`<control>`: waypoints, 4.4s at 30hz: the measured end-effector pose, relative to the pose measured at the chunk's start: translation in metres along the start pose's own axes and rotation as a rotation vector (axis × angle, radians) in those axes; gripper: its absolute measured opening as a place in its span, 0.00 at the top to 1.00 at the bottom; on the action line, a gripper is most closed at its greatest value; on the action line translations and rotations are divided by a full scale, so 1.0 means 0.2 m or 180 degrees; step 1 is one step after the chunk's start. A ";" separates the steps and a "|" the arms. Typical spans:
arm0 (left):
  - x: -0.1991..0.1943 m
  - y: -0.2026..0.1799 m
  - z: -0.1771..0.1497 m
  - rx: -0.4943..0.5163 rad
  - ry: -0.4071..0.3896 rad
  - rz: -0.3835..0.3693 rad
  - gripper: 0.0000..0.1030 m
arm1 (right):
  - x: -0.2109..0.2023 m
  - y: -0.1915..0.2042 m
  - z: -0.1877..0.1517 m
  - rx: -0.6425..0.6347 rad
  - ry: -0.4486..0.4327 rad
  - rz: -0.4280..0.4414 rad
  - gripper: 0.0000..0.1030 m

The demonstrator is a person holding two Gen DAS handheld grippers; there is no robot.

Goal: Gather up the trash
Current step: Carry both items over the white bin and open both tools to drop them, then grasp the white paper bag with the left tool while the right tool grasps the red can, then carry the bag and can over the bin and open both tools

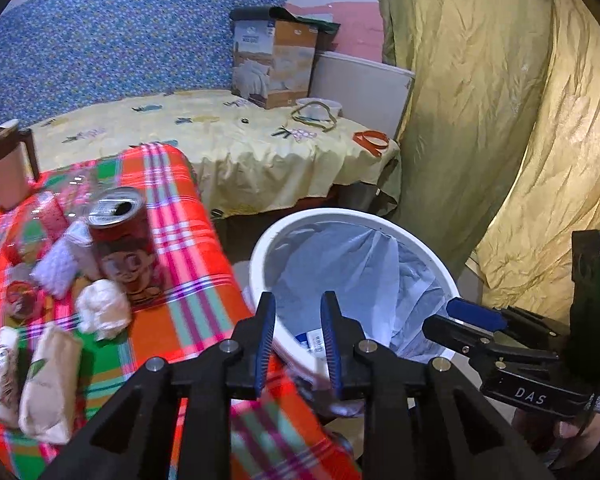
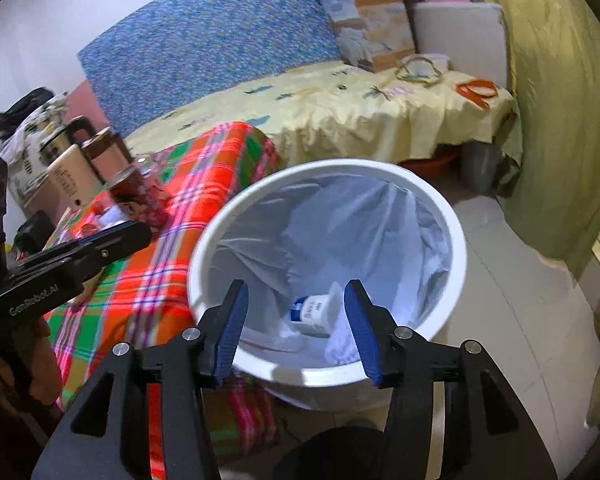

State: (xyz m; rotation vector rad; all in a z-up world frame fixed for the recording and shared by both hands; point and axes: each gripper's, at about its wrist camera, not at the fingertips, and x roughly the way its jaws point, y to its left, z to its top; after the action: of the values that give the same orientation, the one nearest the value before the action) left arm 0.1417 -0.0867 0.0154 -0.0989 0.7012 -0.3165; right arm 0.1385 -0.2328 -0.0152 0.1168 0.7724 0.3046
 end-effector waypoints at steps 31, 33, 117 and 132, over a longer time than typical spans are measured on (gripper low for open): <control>-0.36 0.54 -0.20 -0.0420 -0.0272 0.0907 0.54 | 0.09 0.44 0.02 -0.0441 0.0166 0.0601 0.47; -0.34 0.57 -0.21 -0.0439 -0.0241 0.0927 0.53 | 0.10 0.45 0.03 -0.0448 0.0155 0.0615 0.47; -0.14 0.06 -0.09 -0.0068 -0.0049 -0.0032 0.91 | -0.09 0.10 0.12 -0.0089 -0.0232 0.0037 0.46; 0.09 -0.17 0.04 0.0228 0.0048 -0.0363 0.91 | -0.04 -0.12 0.08 0.0175 -0.0173 -0.0186 0.46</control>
State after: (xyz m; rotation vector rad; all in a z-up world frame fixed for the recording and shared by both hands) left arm 0.1501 -0.1253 0.0167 -0.0685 0.6998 -0.4516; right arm 0.1493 -0.2590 -0.0037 0.1535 0.7292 0.2242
